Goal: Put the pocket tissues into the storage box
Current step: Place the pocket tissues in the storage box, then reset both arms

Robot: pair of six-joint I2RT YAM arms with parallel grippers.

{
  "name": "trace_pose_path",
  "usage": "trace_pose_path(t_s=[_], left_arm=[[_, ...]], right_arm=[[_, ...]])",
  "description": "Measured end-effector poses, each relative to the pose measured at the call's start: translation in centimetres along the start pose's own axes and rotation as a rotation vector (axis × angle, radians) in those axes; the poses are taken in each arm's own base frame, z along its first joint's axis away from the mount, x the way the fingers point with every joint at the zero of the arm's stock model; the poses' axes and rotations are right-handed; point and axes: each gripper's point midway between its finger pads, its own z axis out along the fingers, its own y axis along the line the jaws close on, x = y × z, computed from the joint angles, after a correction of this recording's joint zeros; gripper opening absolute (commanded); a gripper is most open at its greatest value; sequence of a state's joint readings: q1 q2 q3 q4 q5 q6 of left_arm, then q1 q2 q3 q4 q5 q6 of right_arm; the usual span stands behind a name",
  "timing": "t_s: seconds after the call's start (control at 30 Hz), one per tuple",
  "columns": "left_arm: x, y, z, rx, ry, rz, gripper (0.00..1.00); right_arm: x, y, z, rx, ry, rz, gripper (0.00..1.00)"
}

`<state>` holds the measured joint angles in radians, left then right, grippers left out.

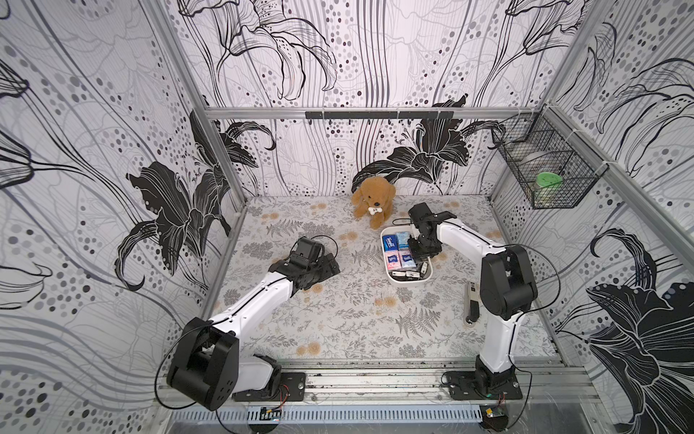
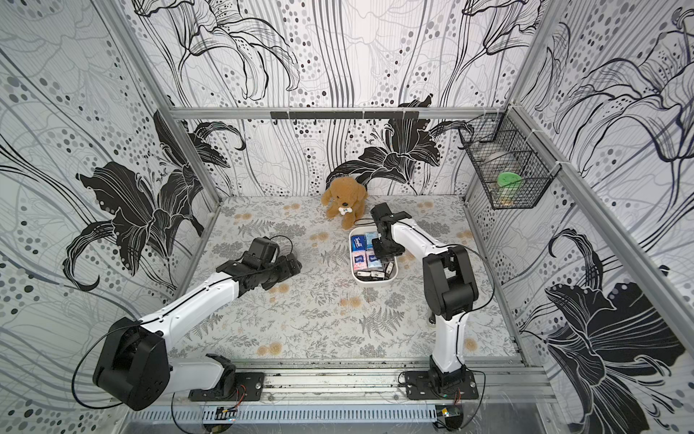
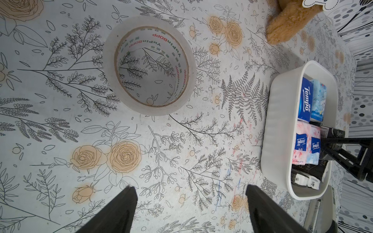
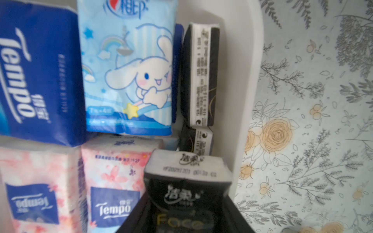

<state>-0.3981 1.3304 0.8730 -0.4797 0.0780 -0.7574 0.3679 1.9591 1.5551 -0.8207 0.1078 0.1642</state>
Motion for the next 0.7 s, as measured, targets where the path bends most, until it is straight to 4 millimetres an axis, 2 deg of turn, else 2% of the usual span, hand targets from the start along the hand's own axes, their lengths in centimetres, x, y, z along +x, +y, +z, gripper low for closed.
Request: trace_pose_path(t_s=[0.2,0.33,0.47,0.53,0.6,0.7], left_arm=[[-0.3,0.2,0.0,-0.014,-0.015,0.013,0.9],[-1.7,1.2,-0.7,-0.056,-0.077,0.049,0.91],[-6.0,3.2,-2.5,-0.079,-0.208,0.021,0.91],[-9.3,4.8,-3.8,-0.088,-0.311,-0.017,0.91],[-11.7,6.3,-4.6,-0.099,-0.392,-0.039,0.91],[-13.7,8.6,-4.7,-0.13,-0.489,-0.031,0.91]], right_arm=[[-0.2,0.2,0.1,-0.011,-0.008,0.003,0.71],[-1.0,0.1,-0.8,-0.007,-0.066,0.018,0.78],[-1.4,-1.5,-3.4,0.043,-0.17,0.052,0.82],[-1.8,-2.8,-5.2,0.072,-0.243,0.08,0.83],[-2.1,-4.3,-6.7,0.094,-0.307,0.115,0.83],[-2.3,-7.1,-7.9,0.121,-0.369,0.179,0.83]])
